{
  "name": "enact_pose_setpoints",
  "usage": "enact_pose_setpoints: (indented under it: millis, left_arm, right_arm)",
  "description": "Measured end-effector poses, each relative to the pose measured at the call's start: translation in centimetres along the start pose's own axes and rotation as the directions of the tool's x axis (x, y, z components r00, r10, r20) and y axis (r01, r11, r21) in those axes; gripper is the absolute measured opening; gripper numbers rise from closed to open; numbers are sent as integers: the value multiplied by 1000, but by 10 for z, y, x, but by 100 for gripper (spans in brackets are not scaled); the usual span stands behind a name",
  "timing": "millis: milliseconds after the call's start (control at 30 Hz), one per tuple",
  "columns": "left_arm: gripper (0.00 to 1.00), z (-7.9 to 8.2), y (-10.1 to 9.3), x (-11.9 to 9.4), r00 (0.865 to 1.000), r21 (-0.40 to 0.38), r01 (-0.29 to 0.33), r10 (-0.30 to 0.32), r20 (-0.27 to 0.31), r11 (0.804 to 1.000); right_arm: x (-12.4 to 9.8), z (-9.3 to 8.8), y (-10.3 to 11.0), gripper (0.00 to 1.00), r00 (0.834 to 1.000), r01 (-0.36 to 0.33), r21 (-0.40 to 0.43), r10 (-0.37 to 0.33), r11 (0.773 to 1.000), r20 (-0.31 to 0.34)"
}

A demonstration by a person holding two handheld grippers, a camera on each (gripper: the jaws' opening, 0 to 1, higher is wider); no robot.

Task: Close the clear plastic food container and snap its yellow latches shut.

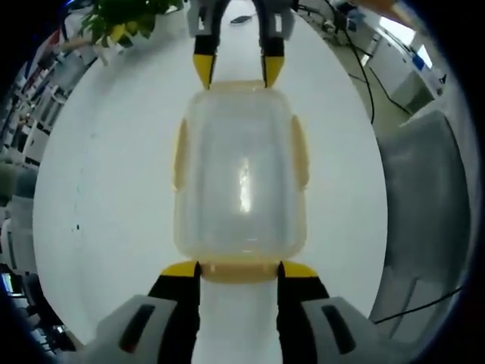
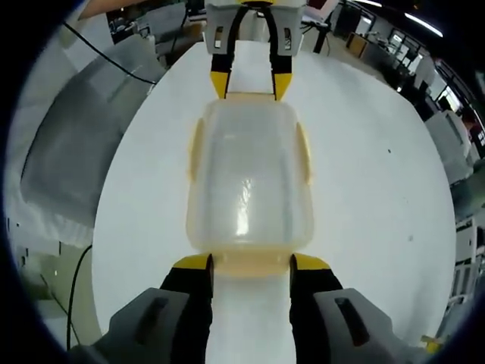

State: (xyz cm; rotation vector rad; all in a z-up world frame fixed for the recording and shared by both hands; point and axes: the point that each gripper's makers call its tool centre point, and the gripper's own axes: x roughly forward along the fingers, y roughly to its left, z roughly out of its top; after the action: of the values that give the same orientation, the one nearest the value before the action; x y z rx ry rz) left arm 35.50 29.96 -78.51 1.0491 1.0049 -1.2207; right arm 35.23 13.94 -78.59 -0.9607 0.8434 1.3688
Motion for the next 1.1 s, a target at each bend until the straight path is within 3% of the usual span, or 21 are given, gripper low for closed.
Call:
enact_pose_setpoints:
  millis: [400,433,500,533,600,1100]
  left_arm:
    - [34,-4,-1,4,1000,71,-14,16,-22,997]
    - [33,-4,0,5,1000,78,-18,20,-21,997]
    - [16,-5,9,5,997,154,-71,76,-26,985]
    - [16,-6,6,6,998,154,-61,65,-26,986]
    - [21,-6,-1,9,1000,74,-25,26,-15,997]
    - [21,-8,6,14,998,96,-62,63,-8,993]
  right_arm:
    - [2,-2,1,37,1000,-11,22,11,1000,-11]
    - [2,-2,0,37,1000,-11,23,11,1000,-10]
    - [2,-2,3,37,1000,-19,19,19,1000,-4]
    - [2,-2,3,37,1000,-19,20,20,1000,-3]
    - [2,-2,3,37,1000,-19,34,19,999,1]
    - [1,-5,5,35,999,-21,96,18,995,26]
